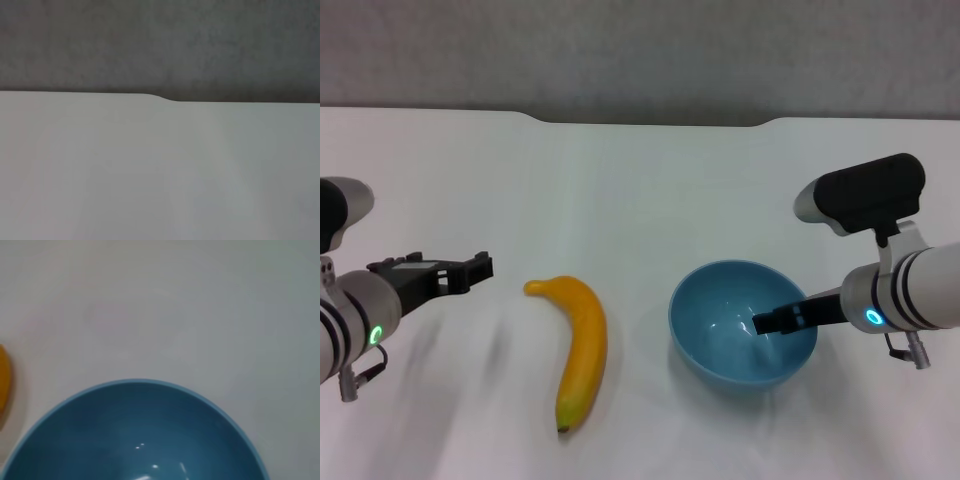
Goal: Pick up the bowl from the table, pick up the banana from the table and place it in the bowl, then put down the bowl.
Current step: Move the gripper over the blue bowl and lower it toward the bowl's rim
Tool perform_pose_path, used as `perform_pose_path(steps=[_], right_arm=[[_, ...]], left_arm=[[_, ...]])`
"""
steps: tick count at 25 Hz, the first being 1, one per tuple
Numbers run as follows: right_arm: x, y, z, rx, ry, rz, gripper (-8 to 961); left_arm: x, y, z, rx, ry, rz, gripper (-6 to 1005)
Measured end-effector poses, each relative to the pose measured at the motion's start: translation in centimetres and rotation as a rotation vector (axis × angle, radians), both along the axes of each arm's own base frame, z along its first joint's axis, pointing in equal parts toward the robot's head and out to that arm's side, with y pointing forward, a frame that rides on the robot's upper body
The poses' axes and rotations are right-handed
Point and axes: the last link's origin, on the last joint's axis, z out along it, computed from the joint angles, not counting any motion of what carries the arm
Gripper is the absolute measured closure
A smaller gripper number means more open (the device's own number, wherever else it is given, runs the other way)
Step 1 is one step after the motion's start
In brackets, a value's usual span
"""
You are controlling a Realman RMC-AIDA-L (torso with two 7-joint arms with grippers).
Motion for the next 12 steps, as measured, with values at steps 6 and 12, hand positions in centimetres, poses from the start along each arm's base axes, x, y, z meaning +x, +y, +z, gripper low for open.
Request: perform_pose_path(steps=[6,12], right_arm=[[-0.21,0.03,-0.28,-0.021,-0.026,0.021,162],[0.29,0.15,0.08,-0.002,-0.022,0.024,417]], left_arm=[[0.06,0.05,0.01,0.003,-0.002,-0.005,122],[-0.04,0.00,0.02,0.003,0.000,-0.003,123]])
